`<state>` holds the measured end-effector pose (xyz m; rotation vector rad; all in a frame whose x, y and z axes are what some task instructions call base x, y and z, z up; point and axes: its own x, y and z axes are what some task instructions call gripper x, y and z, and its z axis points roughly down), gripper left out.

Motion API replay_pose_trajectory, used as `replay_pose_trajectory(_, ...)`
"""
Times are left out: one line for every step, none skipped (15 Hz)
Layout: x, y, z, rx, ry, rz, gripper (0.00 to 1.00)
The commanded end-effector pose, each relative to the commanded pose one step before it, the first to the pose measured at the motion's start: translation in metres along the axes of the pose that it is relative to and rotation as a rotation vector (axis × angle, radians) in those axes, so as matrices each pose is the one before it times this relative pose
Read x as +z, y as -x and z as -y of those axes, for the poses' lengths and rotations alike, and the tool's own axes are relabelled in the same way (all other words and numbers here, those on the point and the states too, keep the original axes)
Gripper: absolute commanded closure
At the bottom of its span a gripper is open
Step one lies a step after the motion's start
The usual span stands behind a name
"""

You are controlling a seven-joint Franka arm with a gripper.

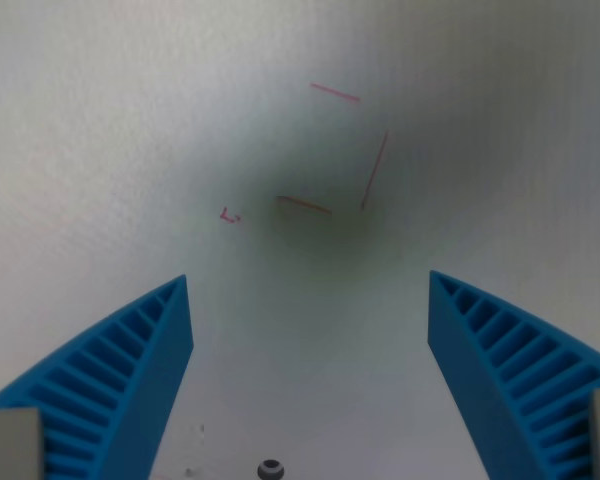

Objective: Rotate around gripper positive y

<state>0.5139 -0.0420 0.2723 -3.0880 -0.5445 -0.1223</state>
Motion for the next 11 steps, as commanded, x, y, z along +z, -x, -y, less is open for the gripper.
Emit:
replay_pose_trajectory(-0.00179,0.01423,0.00251,-0.0144,-0.01409,-0.2617,0.00)
replay_pose_trajectory(0.00000,0.00000,0.00000,0.0000,0.00000,-0.0117,0.00)
replay_pose_trajectory(0.00000,0.00000,0.00000,0.0000,0.00000,-0.0117,0.00)
replay_pose_trajectory(0.00000,0.00000,0.00000,0.0000,0.00000,-0.0117,0.00)
replay_pose_trajectory(0.00000,0.00000,0.00000,0.0000,0.00000,-0.0117,0.00)
replay_pose_trajectory(0.00000,0.00000,0.00000,0.0000,0.00000,-0.0117,0.00)
replay_pose_trajectory(0.00000,0.00000,0.00000,0.0000,0.00000,-0.0117,0.00)
replay_pose_trajectory(0.00000,0.00000,0.00000,0.0000,0.00000,-0.0117,0.00)
replay_pose_trajectory(0.00000,0.00000,0.00000,0.0000,0.00000,-0.0117,0.00)
replay_pose_trajectory(0.00000,0.00000,0.00000,0.0000,0.00000,-0.0117,0.00)
replay_pose_trajectory(0.00000,0.00000,0.00000,0.0000,0.00000,-0.0117,0.00)
